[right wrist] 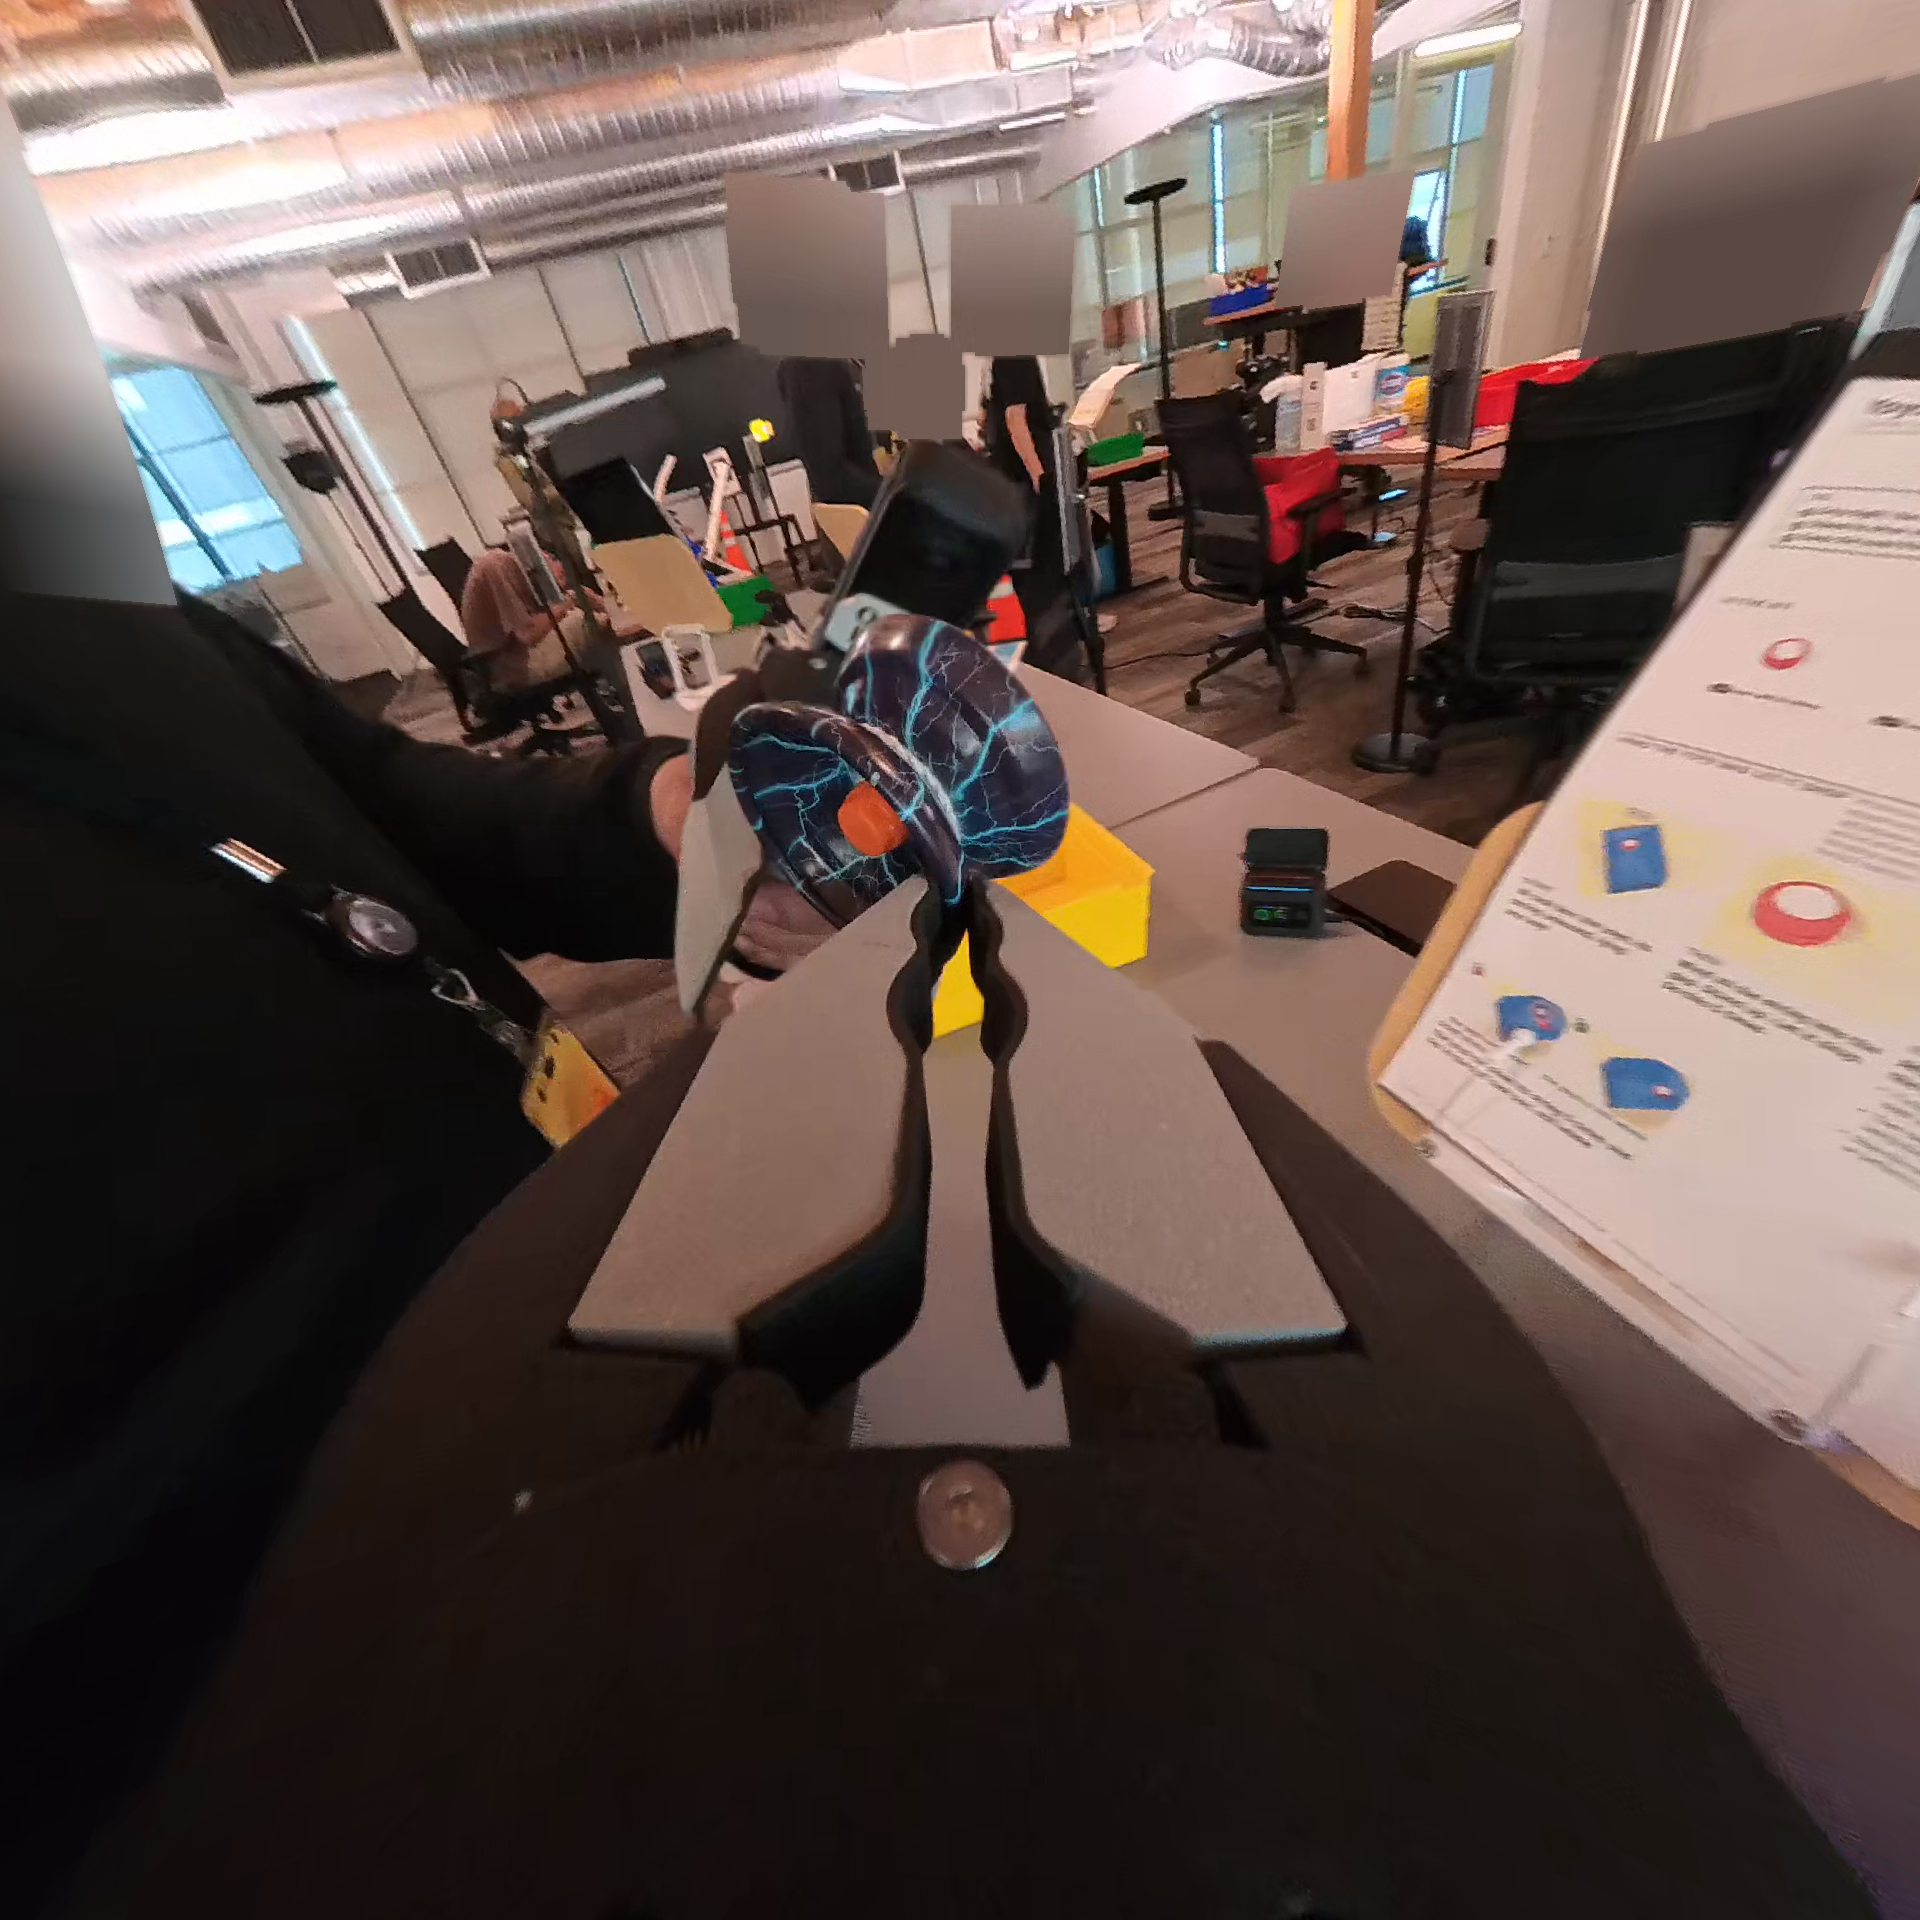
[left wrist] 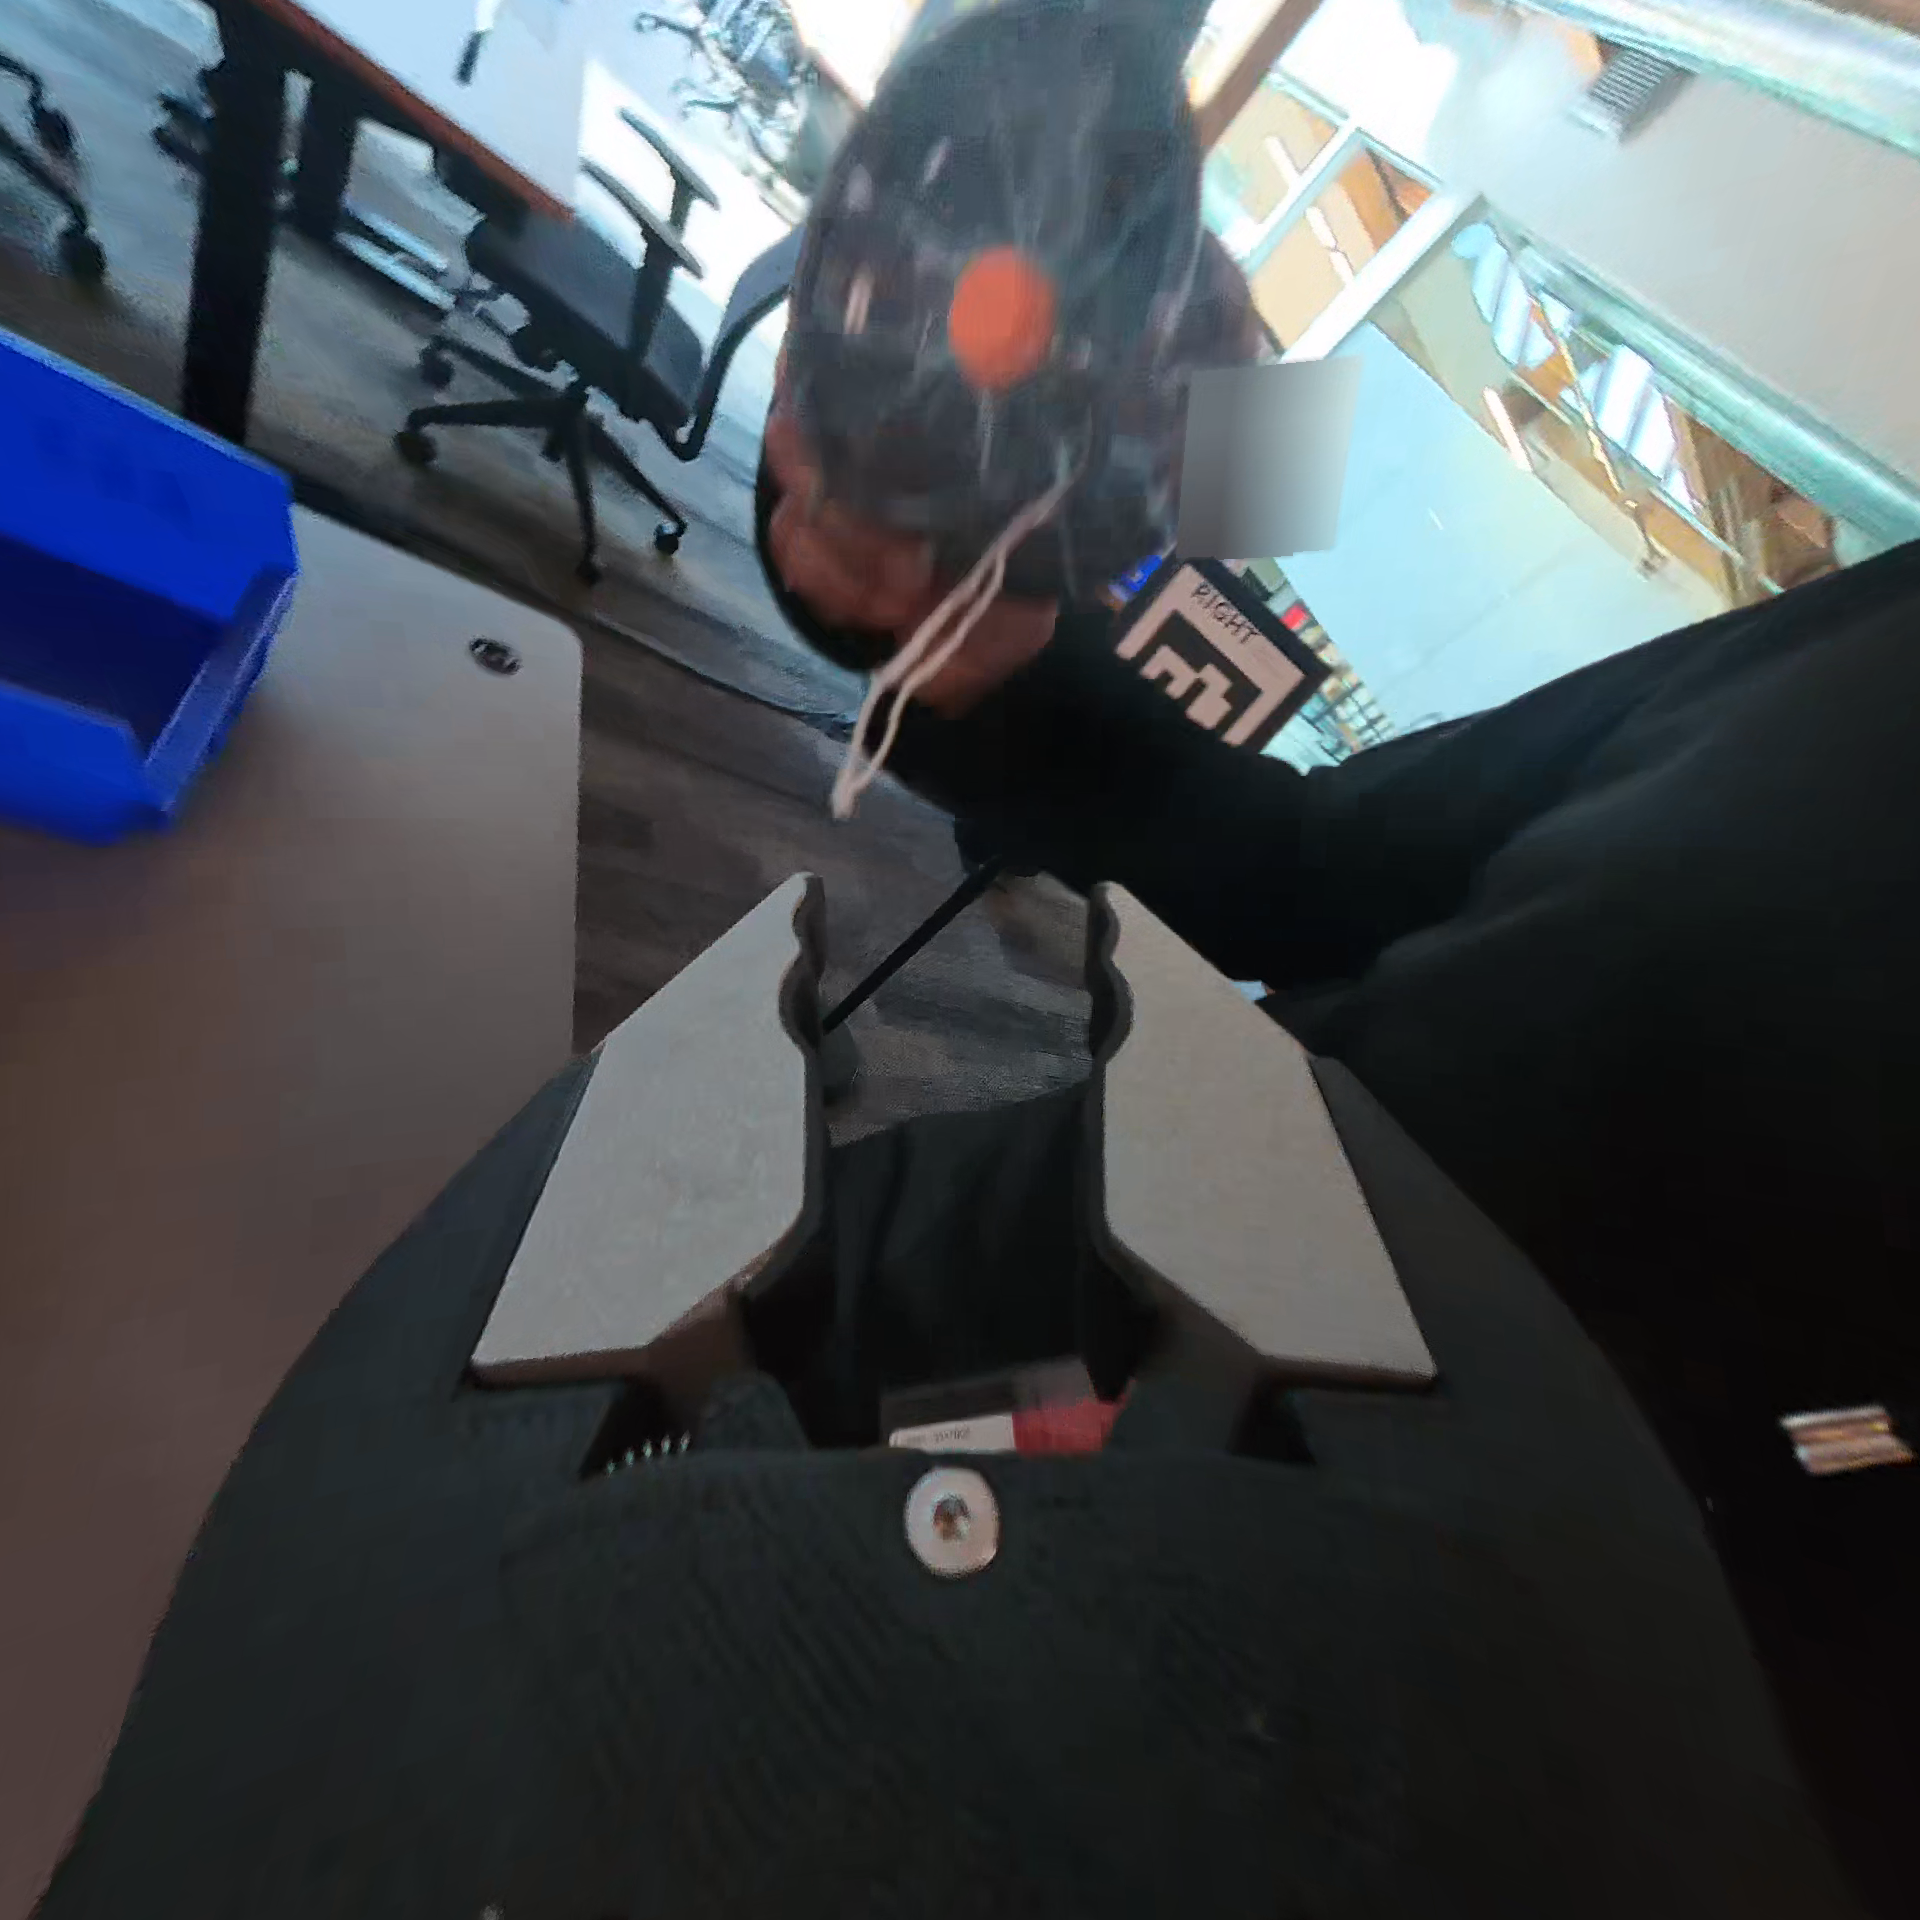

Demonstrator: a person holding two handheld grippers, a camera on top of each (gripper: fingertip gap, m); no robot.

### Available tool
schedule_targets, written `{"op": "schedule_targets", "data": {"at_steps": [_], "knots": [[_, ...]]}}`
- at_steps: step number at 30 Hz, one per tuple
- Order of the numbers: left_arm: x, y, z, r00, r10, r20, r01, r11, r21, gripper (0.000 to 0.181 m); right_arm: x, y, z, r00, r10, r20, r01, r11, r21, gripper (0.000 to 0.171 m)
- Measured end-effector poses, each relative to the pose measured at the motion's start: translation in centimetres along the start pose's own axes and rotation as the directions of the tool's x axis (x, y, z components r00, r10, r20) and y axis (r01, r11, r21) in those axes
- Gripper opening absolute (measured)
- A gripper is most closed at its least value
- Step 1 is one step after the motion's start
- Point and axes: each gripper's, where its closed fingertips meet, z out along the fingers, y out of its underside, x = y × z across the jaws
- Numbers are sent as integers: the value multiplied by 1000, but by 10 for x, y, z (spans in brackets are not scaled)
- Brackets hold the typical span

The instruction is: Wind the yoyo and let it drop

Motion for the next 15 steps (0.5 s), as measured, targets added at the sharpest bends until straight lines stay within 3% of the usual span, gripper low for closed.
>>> {"op": "schedule_targets", "data": {"at_steps": [5,6,7,15], "knots": [[24,-7,5,995,43,-91,-43,999,5,39,-25,15,11,1000,1,-11,-1,999,-33,0],[28,-6,5,992,53,-112,-52,999,8,25,-28,17,12,1000,-1,-16,1,999,-42,0],[34,-5,2,988,74,-135,-72,997,19,1,-31,18,12,1000,-5,-21,4,999,-48,0],[49,-12,-19,986,124,-113,-111,987,120,0,-34,24,7,999,-12,-49,8,997,-78,0]]}}
